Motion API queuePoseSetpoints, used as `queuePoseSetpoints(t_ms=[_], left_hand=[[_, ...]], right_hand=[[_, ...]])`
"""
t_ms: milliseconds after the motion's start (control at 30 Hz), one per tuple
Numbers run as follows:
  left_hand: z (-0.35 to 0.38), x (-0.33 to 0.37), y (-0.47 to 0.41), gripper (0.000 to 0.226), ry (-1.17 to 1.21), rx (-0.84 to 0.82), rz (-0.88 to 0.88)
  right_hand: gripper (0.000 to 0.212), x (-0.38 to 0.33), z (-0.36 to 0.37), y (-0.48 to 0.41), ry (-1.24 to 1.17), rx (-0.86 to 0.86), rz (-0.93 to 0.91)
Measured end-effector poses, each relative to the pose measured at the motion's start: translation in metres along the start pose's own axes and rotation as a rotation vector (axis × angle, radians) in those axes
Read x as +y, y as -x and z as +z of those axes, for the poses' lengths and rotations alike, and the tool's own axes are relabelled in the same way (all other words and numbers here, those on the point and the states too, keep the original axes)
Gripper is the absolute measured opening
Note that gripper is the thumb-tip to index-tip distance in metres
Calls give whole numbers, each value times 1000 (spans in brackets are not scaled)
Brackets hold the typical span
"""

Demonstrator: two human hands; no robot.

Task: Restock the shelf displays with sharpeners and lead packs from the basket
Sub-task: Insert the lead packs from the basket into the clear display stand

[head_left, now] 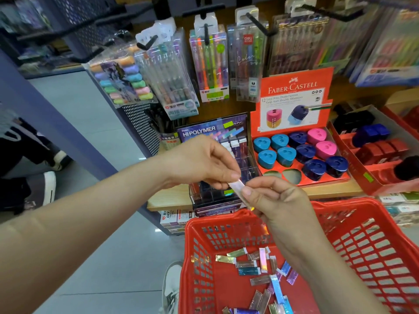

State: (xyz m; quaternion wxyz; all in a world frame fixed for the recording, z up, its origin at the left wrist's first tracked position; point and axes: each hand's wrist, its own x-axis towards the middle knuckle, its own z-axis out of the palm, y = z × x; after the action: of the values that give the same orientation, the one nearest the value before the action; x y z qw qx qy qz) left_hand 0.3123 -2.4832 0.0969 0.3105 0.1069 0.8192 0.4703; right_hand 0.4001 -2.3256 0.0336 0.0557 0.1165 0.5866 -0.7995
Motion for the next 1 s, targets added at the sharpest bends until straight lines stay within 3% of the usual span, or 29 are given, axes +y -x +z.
queuePoseSetpoints(t_ms=[33,167,367,700,1000], left_hand=[[-7,-2,3,13,-20,54,8],[-45,-16,15,11,-273,265,35],[-55,-53,16,13,-529,373,10],[-45,-61,13,14,-647,417,118],[-41,-62,12,18,-857,364,176]], right_hand=[[1,1,3,-1,11,7,-7],[20,10,-1,-7,19,72,10],[24,23,-7,-14,73,154,60],[54,44,-16,-36,608,178,-27],[55,41,-23,-46,563,96,-30]])
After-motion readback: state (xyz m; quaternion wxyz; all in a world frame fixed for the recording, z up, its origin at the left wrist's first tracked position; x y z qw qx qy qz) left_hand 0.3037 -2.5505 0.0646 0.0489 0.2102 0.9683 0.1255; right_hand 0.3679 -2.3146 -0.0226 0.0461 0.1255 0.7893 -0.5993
